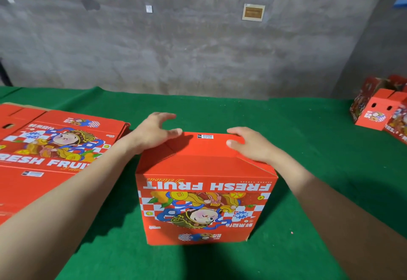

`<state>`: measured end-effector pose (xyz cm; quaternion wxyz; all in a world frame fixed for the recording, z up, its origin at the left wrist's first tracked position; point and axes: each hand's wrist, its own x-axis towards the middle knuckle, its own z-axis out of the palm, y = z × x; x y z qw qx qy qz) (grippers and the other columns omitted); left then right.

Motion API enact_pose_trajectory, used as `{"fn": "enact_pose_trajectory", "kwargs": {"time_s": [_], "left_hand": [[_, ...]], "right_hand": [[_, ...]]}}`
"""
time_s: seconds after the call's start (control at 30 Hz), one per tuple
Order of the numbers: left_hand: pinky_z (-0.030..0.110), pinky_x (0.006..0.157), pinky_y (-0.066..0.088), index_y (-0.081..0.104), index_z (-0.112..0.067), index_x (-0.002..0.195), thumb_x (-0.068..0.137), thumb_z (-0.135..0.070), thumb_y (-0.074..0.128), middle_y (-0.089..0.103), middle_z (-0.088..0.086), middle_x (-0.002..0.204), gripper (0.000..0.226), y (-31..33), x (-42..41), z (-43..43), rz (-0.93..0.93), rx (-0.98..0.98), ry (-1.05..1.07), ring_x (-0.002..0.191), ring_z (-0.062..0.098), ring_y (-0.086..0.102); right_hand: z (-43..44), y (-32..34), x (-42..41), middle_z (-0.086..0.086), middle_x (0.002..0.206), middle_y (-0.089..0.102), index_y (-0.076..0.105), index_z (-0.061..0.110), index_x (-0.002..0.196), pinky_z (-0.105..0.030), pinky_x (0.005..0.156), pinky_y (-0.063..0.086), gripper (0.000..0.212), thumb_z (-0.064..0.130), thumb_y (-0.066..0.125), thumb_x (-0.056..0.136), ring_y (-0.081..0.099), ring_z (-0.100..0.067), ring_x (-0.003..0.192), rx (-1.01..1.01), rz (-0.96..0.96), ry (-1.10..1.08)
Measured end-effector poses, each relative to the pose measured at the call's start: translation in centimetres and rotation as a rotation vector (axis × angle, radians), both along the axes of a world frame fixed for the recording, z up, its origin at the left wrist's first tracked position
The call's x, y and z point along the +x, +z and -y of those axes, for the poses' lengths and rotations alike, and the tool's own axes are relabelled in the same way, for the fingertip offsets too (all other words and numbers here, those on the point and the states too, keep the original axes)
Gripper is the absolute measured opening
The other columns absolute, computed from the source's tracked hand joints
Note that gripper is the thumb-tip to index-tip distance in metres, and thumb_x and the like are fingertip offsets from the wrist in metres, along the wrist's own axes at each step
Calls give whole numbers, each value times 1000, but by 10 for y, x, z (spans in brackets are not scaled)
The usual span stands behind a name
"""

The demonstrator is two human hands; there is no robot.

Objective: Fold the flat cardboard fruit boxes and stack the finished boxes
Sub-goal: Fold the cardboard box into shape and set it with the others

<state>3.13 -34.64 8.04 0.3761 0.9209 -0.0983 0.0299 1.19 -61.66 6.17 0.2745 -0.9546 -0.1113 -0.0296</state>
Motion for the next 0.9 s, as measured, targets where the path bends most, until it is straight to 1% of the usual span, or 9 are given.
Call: {"fn": "enact_pose_trajectory", "kwargs": {"time_s": [0.1, 0.17, 0.27, 0.37, 0.53, 0.63, 0.7, 0.77, 0.9], "left_hand": [[30, 99, 39, 52, -16, 132, 85, -45, 64, 48, 15, 138, 57, -7, 3, -14, 7, 228, 203, 122, 29, 50], [30, 75, 49, 66, -16, 103, 84, -57, 59, 65, 15, 113, 46, -14, 3, -21, -106, 304, 255, 90, 26, 63], [28, 58, 44, 67, -8, 85, 81, -70, 49, 69, 12, 87, 64, -20, 2, -26, -257, 207, 312, 65, 22, 62], [27, 49, 44, 66, -4, 83, 84, -69, 45, 68, 11, 79, 68, -21, 1, -24, -277, 130, 309, 60, 22, 64], [32, 73, 43, 65, -2, 81, 85, -75, 29, 64, 18, 89, 82, -5, 5, -34, -31, 83, 385, 84, 29, 61], [31, 67, 39, 56, -13, 73, 88, -70, 35, 57, 8, 79, 62, 4, 10, -39, -46, -312, 373, 74, 23, 54], [31, 66, 41, 51, -16, 80, 89, -54, 54, 55, 5, 77, 39, -3, 11, -37, -169, -686, 296, 68, 18, 53], [31, 65, 42, 47, -17, 82, 89, -34, 63, 56, 5, 78, 24, -16, 12, -37, -186, -849, 261, 64, 15, 55], [28, 71, 39, 55, -21, 105, 96, -33, 52, 60, -2, 87, 15, -42, 16, -29, -207, -684, 245, 71, 8, 55]], "right_hand": [[11, 0, 6, -7, 135, 56, 58, 11, 127, -33, 108, 37, 33, 19, 56, 95, 51, -18, 124, 479, 66, -233], [25, -7, 7, -6, 125, 61, 58, 9, 126, -31, 93, 48, 34, 27, 52, 97, 57, -21, 112, 523, 35, -409], [45, -30, -15, -9, 113, 62, 56, 7, 124, -26, 52, 53, 54, 51, 37, 99, 63, -22, 78, 493, -443, -491], [47, -54, -39, -15, 126, 60, 59, 7, 121, -41, 62, 60, 40, 38, 48, 98, 69, -30, 83, 379, -713, -338], [42, -43, -34, -11, 92, 74, 65, 14, 101, -47, 63, 60, 40, 47, 43, 96, 71, -31, 83, 624, -664, -223], [54, -29, -25, -9, 105, 70, 57, 26, 119, -46, 62, 57, 49, 58, 56, 82, 70, -34, 87, 832, -643, -89], [59, -26, -23, -4, 121, 65, 40, 46, 134, -46, 66, 57, 69, 50, 70, 71, 70, -35, 94, 885, -606, -5], [60, -28, -24, -3, 130, 58, 30, 55, 136, -43, 68, 58, 84, 39, 77, 69, 68, -28, 100, 881, -521, 31], [53, -37, -30, 2, 135, 39, 40, 47, 119, -23, 68, 55, 75, 13, 84, 68, 64, -2, 94, 729, -164, -43]]}}
